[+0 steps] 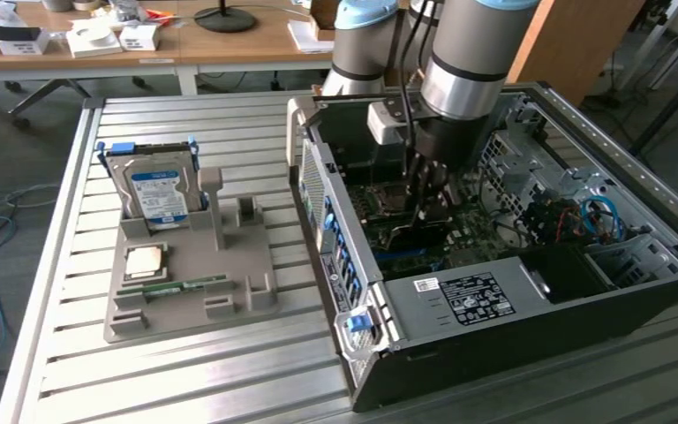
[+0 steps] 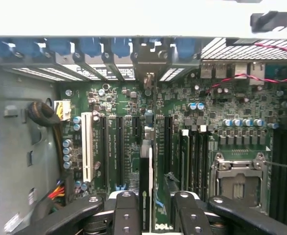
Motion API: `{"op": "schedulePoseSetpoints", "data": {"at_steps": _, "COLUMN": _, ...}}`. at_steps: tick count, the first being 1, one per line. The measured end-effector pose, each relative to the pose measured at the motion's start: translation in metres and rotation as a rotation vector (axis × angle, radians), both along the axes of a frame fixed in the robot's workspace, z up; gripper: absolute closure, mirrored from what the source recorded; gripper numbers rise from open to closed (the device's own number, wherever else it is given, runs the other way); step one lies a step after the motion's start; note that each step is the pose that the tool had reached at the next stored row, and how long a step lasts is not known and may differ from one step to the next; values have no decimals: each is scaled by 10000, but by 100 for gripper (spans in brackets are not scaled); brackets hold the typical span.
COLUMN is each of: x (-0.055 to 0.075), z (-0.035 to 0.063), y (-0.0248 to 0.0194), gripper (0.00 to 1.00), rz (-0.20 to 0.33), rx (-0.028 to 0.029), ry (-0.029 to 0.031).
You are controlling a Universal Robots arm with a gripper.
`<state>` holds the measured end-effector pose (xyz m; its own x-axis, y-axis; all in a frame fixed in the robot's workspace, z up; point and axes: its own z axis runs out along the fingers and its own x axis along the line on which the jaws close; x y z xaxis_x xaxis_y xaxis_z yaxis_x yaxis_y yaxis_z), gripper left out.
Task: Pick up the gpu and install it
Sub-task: 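Insert the gpu into the slot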
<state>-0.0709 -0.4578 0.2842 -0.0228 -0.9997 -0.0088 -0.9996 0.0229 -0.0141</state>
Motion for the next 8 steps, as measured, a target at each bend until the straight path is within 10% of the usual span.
{"op": "schedulePoseSetpoints", "data": {"at_steps": 8, "x": 0, "z": 214, "y": 0, "gripper": 66, "rz": -1, "rx": 0, "ry": -3}}
